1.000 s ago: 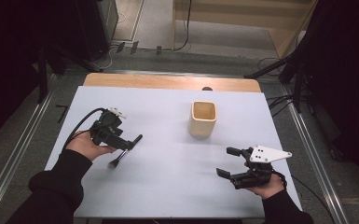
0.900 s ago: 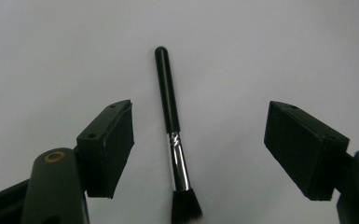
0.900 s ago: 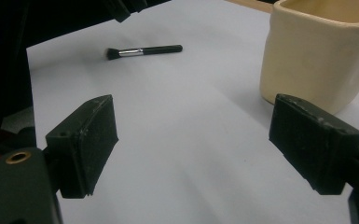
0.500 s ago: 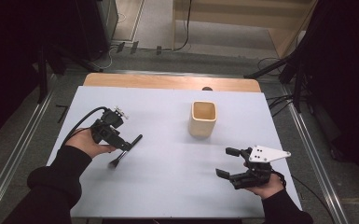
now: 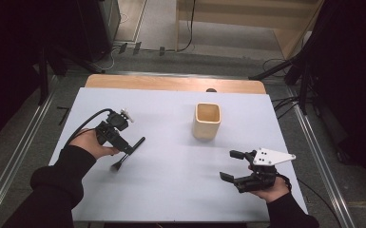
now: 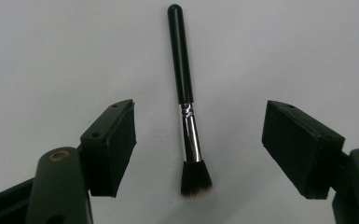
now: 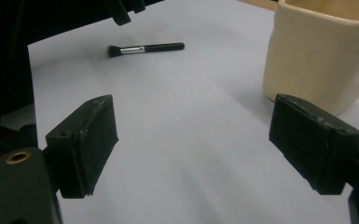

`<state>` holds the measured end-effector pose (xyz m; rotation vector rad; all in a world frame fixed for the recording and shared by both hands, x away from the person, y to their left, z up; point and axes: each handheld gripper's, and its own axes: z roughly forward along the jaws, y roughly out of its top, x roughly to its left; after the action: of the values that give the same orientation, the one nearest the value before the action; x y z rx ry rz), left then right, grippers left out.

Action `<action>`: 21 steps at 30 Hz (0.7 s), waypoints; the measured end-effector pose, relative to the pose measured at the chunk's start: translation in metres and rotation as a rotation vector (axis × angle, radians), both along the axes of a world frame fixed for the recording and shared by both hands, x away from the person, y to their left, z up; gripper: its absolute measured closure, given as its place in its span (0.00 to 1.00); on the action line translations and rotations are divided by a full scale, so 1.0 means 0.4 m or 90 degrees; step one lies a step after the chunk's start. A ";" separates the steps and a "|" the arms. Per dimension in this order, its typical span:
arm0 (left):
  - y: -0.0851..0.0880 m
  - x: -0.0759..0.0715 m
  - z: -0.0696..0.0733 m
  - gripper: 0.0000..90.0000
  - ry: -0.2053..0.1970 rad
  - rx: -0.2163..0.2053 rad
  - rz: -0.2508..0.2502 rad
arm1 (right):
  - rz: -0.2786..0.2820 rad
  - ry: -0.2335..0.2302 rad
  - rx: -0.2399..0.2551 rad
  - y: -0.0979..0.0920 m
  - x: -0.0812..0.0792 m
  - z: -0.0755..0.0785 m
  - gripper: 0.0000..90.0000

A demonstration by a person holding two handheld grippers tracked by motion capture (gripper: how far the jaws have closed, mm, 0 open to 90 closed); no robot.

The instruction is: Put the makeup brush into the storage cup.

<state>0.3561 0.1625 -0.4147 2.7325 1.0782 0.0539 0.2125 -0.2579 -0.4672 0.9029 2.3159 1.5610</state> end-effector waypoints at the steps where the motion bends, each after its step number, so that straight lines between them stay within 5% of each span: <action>1: -0.001 0.000 -0.005 0.30 0.003 0.006 -0.003 | -0.001 0.000 -0.001 0.000 0.000 0.000 0.18; 21: -0.006 0.004 -0.051 0.33 0.005 0.010 0.000 | -0.002 0.000 -0.001 0.000 0.001 0.000 0.18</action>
<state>0.3578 0.1601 -0.4349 2.7494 1.0834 0.0517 0.2127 -0.2579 -0.4671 0.9056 2.3138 1.5585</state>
